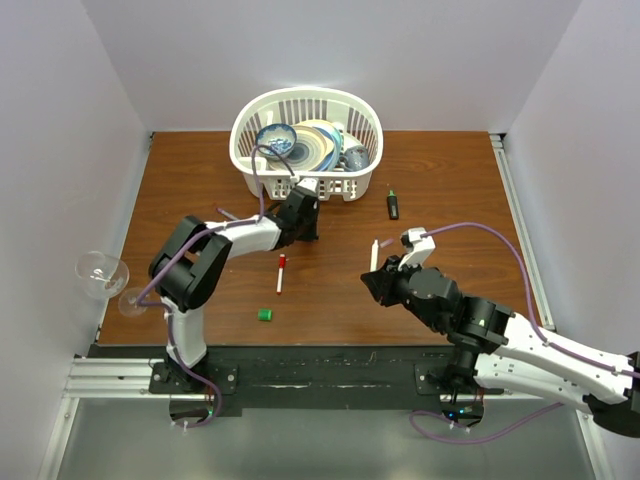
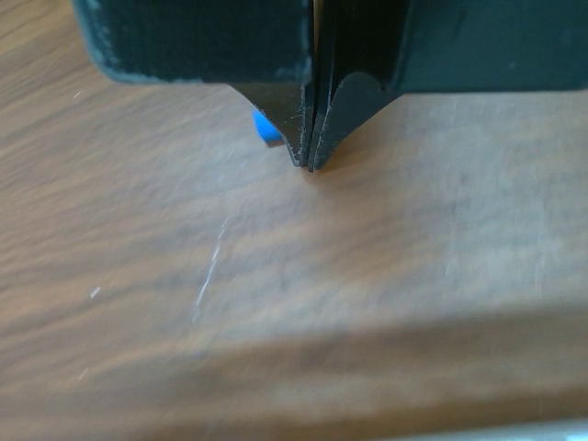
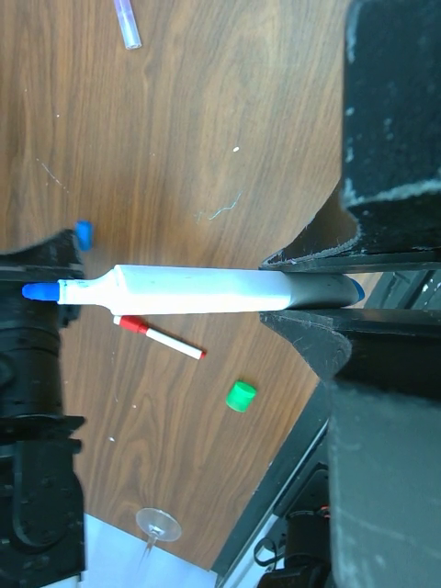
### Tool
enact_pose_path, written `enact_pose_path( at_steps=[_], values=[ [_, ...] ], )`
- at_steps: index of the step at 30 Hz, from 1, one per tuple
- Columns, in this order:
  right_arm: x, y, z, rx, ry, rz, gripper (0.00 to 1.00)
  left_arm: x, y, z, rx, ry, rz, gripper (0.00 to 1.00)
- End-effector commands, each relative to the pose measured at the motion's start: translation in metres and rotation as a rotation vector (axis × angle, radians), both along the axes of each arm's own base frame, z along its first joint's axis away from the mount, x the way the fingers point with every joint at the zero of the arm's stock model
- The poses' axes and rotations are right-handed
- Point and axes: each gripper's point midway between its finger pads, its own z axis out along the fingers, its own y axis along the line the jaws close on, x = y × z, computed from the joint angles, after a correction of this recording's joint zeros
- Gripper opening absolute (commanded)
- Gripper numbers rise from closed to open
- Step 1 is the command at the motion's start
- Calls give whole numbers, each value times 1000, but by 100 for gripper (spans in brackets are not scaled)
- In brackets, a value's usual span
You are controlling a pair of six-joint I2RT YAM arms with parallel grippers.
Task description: Insert the pens into the pen caps
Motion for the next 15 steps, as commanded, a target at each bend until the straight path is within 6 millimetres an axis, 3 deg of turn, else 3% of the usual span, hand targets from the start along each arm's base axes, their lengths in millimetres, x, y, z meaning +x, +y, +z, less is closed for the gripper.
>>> enact_pose_path(
  at_steps=[1,8,15],
  values=[
    [4,-2,18,48,-29,-33,0,0,4,23,-26,-73,31,0],
    [2,-2,16,56,-18,-29,0,-2,-2,19,-50,-76,4,0],
    [2,-5,16,46,-22,-36,0,-21,-5,14,-82,-49,-18,0]
  ],
)
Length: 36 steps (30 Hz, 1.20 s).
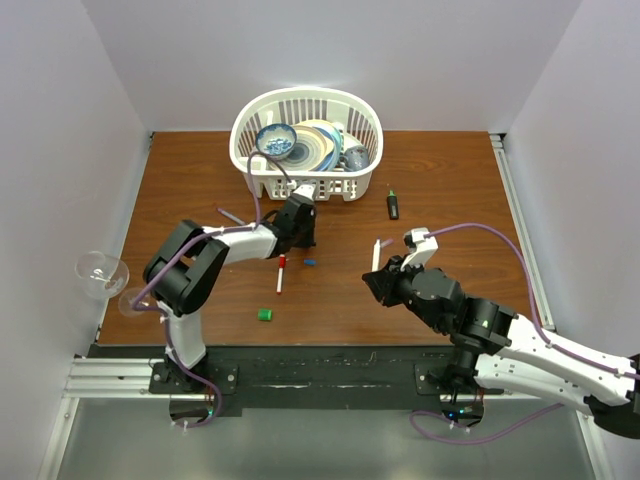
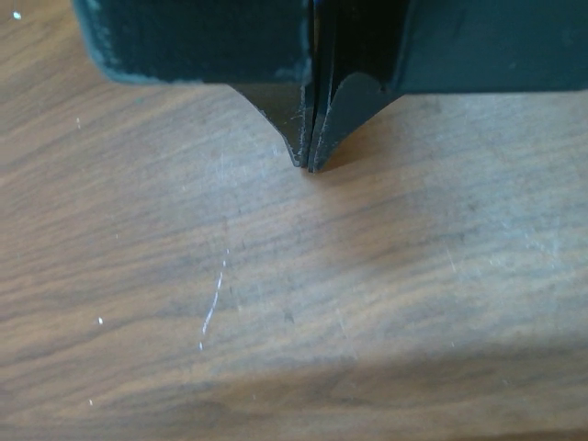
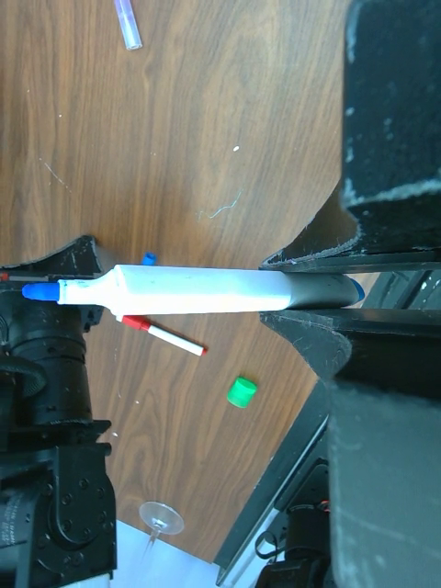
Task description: Insert the pens into the pen caps
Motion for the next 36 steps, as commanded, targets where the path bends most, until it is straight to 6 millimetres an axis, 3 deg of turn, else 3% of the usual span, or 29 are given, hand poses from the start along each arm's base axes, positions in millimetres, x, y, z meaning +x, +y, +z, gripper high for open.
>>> enact_pose_path(
  at_steps=[1,3,9,11,15,19,26,29,32,36],
  values=[
    [4,-2,11,28,-17,-34,0,-8,-11,24,-73,-46,-16,0],
    [4,-2,9,22,-14,-30,0,-15,-11,24,-66,-39,-18,0],
    [2,-1,4,29,-5,-25,0,-21,3,58,-71,-49,82,0],
    [2,0,5,27,-3,-22,0,-23,10,68,-77,-15,160,7],
    [2,-1,8,33,-9,-22,0,-37,16,97,-193,11,275,41],
    [1,-2,7,32,-8,-19,0,-51,32,102,-281,85,482,48],
    [0,-9,14,34,-24,-24,0,-114,46,53,-263,518,892,48],
    [-1,-11,16,29,-28,-25,0,-131,42,42,-220,620,913,46],
    [-2,-14,17,30,-29,-26,0,-134,45,28,-207,632,933,45],
    [-2,-18,18,26,-35,-32,0,-137,44,23,-216,640,937,49]
  ],
)
